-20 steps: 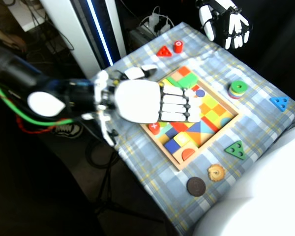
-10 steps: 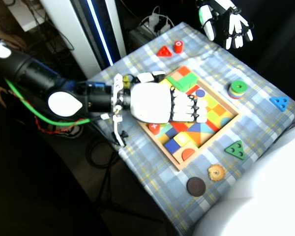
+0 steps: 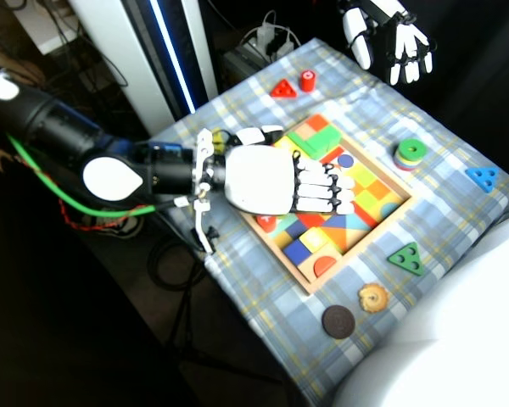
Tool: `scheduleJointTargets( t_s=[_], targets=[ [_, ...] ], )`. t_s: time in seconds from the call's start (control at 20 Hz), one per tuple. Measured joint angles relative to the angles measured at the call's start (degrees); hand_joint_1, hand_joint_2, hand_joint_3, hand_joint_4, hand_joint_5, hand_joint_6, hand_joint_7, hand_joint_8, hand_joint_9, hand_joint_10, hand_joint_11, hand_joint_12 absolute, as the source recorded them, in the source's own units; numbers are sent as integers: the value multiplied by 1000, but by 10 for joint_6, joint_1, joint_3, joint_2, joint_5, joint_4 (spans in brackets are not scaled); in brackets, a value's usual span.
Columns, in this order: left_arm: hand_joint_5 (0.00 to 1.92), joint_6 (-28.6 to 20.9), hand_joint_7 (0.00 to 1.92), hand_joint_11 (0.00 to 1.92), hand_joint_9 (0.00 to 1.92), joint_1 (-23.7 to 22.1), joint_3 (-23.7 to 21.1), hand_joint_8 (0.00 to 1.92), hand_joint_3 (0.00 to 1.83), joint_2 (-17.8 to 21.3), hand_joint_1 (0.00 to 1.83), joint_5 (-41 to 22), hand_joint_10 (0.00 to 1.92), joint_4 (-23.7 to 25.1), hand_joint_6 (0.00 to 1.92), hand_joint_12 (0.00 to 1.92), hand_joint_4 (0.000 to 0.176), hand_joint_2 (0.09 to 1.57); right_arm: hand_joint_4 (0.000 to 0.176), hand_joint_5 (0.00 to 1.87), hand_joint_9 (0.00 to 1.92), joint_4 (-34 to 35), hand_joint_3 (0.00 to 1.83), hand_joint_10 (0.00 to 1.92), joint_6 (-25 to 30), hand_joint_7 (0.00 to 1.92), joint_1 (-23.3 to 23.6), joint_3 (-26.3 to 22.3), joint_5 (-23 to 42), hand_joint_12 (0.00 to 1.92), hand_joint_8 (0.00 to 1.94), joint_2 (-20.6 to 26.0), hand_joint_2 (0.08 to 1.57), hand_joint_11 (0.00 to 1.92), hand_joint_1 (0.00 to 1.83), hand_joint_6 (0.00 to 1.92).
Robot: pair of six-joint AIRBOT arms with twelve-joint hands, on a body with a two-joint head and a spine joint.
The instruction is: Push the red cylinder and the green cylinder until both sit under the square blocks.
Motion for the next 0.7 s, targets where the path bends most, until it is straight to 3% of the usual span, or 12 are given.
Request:
scheduleJointTargets(
  t_s=[0.05, 0.1, 0.25, 0.4, 0.45, 0.5, 0.6, 0.65, 0.7],
  targets=[
    [785, 0, 529, 0, 447, 0, 0, 1, 5, 0, 817, 0, 2, 0, 0, 382, 0, 1346, 59, 310, 0, -3, 0, 0, 0, 0, 0, -6, -5, 0, 0, 10, 950, 0, 0, 2],
    [781, 0, 520, 0, 435, 0, 0, 0, 6, 0, 811, 0, 0, 0, 0, 377, 0, 1349, 80, 303, 0, -6, 0, 0, 0, 0, 0, -11, -10, 0, 0, 20, 924, 0, 0, 0],
    [806, 0, 544, 0, 446, 0, 0, 3, 0, 0, 795, 0, 7, 0, 5, 533, 0, 1336, 85, 296, 0, -3, 0, 0, 0, 0, -3, -23, -18, 0, 0, 39, 924, 0, 0, 2],
    [810, 0, 546, 0, 461, 0, 0, 4, 0, 0, 813, 0, 16, 0, 3, 585, 0, 1335, 108, 278, 0, -4, 0, 0, 0, 0, -8, -37, -21, 0, 0, 52, 922, 0, 0, 0],
    [812, 0, 549, 0, 465, 0, 0, 4, 0, 0, 817, 1, 17, 0, 4, 596, 0, 1333, 109, 276, 0, -4, 0, 0, 0, 0, -9, -40, -22, 0, 0, 54, 921, 0, 0, 0],
    [819, 0, 568, 0, 479, 0, 0, 6, 0, 0, 849, 2, 21, 0, 4, 705, 0, 1320, 90, 287, 0, -2, 0, 0, 0, 0, -13, -43, -22, 0, 0, 57, 932, 0, 0, 5],
    [826, 0, 566, 0, 475, 0, 0, 1, 0, 0, 878, 3, 17, -1, 4, 663, 0, 1312, 77, 289, 0, -3, 0, 0, 0, 0, -14, -47, -24, 0, 0, 63, 927, 0, 0, 4],
    [824, 0, 559, 0, 474, 0, 0, 0, 0, 0, 895, 2, 16, 1, 2, 662, 0, 1314, 85, 287, 0, 0, 0, 0, 0, 0, -17, -53, -23, 0, 0, 71, 911, 0, 0, 3],
    [835, 0, 574, 0, 483, 0, 0, 2, 0, 0, 840, 3, 19, -2, 3, 784, 0, 1324, 89, 283, 0, 0, 0, 0, 0, 0, -21, -57, -25, 0, 0, 80, 923, 0, 0, 0]
  ],
)
